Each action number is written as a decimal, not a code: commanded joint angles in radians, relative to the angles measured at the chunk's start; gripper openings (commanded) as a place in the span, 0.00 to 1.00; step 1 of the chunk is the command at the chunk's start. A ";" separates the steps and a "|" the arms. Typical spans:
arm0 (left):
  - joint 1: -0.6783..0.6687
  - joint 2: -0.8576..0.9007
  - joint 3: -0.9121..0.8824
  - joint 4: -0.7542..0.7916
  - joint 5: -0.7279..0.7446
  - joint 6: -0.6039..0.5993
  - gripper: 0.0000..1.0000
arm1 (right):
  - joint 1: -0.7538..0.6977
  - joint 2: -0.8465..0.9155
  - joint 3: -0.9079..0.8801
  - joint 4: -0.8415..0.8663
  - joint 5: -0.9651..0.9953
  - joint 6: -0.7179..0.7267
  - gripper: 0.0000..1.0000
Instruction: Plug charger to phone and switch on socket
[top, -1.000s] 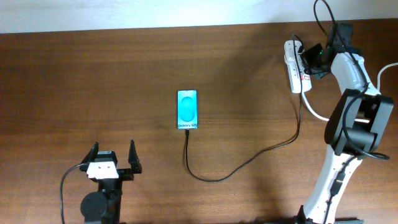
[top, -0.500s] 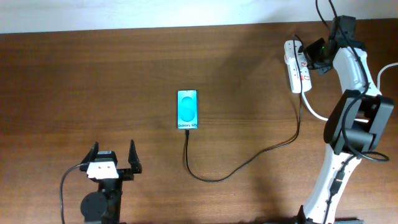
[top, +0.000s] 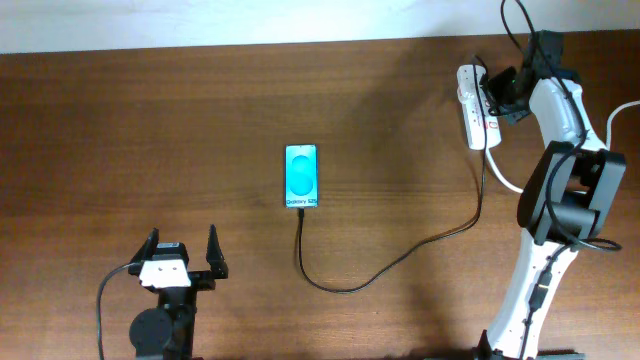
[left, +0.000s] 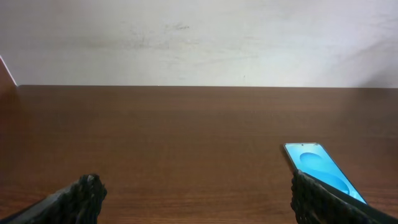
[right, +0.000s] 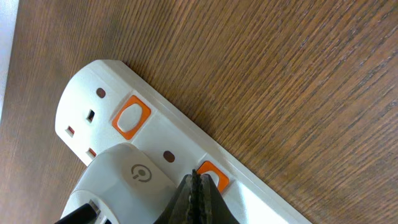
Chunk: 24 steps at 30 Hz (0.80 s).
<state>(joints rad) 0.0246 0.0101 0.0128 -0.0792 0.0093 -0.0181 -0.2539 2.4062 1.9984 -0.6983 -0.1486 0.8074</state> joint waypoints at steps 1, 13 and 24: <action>-0.004 -0.004 -0.004 -0.005 -0.006 0.015 0.99 | 0.059 0.036 0.001 -0.023 -0.008 -0.014 0.04; -0.004 -0.004 -0.004 -0.005 -0.006 0.015 0.99 | 0.126 0.141 0.002 -0.061 0.055 -0.014 0.04; -0.004 -0.004 -0.004 -0.005 -0.006 0.015 0.99 | 0.063 0.086 0.143 -0.116 0.060 -0.045 0.04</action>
<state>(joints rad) 0.0246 0.0101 0.0128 -0.0788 0.0093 -0.0181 -0.2081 2.4519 2.1143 -0.8299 -0.0273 0.7776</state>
